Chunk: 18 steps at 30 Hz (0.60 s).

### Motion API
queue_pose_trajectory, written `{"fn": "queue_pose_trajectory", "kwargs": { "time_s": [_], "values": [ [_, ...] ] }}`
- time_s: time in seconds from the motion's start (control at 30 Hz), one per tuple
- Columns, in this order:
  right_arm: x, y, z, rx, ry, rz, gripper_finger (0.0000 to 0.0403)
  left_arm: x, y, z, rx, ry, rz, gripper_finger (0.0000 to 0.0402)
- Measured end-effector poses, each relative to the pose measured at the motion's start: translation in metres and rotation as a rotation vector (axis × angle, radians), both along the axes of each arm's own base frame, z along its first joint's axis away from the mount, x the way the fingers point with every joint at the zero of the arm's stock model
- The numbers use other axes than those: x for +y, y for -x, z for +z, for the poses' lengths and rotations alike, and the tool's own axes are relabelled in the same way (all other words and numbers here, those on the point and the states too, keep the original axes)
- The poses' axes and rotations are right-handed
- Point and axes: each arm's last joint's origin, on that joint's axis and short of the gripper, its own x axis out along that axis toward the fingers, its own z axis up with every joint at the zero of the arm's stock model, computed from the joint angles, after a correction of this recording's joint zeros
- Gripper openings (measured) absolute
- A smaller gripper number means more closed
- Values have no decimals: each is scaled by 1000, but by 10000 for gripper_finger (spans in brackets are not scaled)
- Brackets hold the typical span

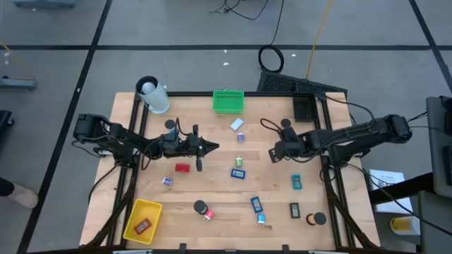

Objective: Pick & Place Office items
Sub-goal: Put the right purple adapter into the black basket

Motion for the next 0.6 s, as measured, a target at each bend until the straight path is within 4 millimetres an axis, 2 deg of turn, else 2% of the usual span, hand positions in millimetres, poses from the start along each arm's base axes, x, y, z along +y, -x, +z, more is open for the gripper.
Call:
{"fn": "queue_pose_trajectory", "kwargs": {
  "time_s": [0.27, 0.6],
  "values": [
    [-20, -3, 8, 7, 35, -12, 130, 0, 0, 0, 0, 0, 0, 31],
    [-50, 0, 7, 51, 44, -42, 130, 0, 0, 0, 0, 0, 0, 31]
  ]
}}
